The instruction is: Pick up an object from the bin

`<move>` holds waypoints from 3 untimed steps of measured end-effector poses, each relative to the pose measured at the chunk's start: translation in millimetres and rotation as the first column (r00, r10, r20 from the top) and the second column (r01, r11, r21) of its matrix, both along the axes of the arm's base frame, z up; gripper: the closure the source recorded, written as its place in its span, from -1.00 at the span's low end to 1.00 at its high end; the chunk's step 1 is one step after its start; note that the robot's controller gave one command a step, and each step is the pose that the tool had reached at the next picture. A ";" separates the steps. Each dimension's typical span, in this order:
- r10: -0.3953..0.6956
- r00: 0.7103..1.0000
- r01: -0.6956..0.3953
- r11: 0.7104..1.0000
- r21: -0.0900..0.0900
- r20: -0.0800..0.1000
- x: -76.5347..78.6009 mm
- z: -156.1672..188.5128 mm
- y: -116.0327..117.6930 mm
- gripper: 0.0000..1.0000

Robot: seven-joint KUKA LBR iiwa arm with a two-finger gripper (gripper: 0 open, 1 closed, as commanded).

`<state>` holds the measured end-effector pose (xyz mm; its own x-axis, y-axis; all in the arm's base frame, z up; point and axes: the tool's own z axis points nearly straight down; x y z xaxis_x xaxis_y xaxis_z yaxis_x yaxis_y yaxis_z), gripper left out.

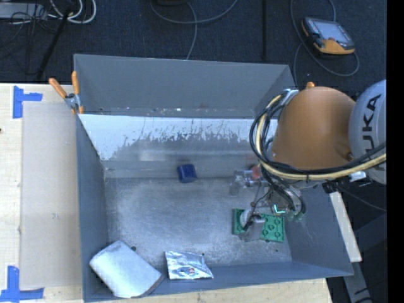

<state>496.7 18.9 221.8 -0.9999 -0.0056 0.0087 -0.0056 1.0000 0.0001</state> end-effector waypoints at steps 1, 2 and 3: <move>-0.095 0.995 0.095 0.995 -0.002 0.004 21.1 -69.6 -100.5 -1.00; -0.363 0.932 0.363 0.932 -0.001 0.002 22.5 -149.8 -114.8 -1.00; -0.321 0.947 0.321 0.947 -0.001 0.006 -21.5 -152.6 -109.8 -1.00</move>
Offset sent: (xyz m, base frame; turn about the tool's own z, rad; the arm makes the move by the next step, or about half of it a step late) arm 0.0217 -0.0960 -0.0657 0.0866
